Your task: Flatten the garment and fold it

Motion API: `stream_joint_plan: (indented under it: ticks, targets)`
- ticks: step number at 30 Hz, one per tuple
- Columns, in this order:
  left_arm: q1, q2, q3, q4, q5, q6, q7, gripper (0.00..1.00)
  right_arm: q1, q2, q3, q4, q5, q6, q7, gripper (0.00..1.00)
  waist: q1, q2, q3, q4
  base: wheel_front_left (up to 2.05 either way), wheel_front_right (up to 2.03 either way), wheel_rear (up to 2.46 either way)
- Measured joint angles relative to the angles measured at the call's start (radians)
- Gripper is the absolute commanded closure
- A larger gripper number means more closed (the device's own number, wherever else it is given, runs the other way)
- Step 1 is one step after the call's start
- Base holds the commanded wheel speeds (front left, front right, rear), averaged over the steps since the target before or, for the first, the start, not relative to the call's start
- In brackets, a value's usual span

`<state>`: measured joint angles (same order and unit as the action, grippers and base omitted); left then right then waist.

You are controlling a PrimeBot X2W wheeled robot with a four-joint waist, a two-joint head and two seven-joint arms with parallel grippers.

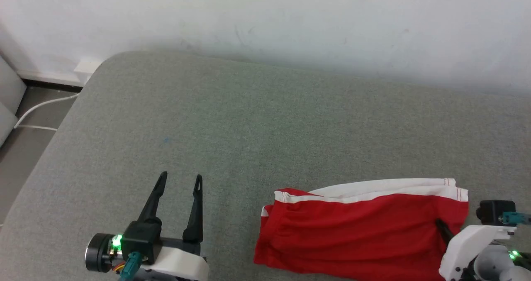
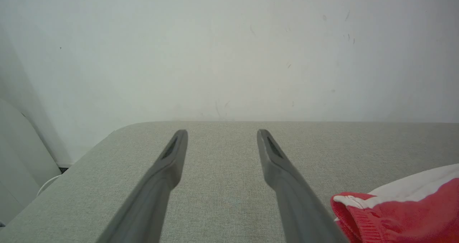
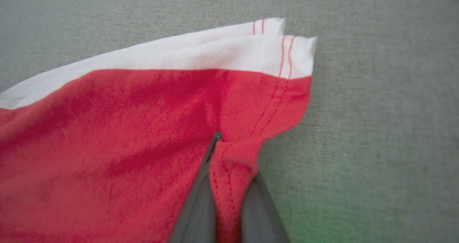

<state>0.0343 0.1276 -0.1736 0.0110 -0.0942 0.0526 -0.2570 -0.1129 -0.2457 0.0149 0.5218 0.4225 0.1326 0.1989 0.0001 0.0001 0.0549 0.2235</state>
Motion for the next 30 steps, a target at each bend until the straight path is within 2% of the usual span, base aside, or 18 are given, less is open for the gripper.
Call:
stream_joint_plan:
  ticks: [4,11,15,21,30]
  targets:
    - [0.001,-0.007,0.01,0.003,0.004,-0.014,0.0,0.0,0.001,-0.007,-0.053,0.016,-0.003,0.001,-0.025,1.0,0.0,0.0,-0.015,-0.015,0.0,0.0,0.0]
    - [0.02,-0.019,0.021,0.013,0.01,-0.028,0.0,0.0,0.025,-0.055,-0.258,0.041,-0.079,0.0,-0.021,1.0,0.0,0.0,-0.033,-0.047,0.0,0.0,0.0]
    - [0.023,-0.027,0.024,0.02,0.018,-0.036,0.0,0.0,0.047,-0.044,-0.293,0.009,-0.109,0.0,-0.002,1.0,0.0,0.0,-0.04,-0.062,0.0,0.0,0.0]
    - [0.027,-0.033,0.031,0.031,0.026,-0.045,0.0,0.0,0.079,-0.01,-0.255,-0.128,-0.11,0.0,0.042,1.0,0.0,0.0,-0.062,-0.072,0.0,0.0,0.0]
    - [0.04,-0.039,0.04,0.036,0.033,-0.062,0.0,0.0,0.131,0.079,-0.09,-0.41,-0.094,0.0,0.165,1.0,-0.0002,0.0,-0.082,-0.063,0.0,0.0,0.0]
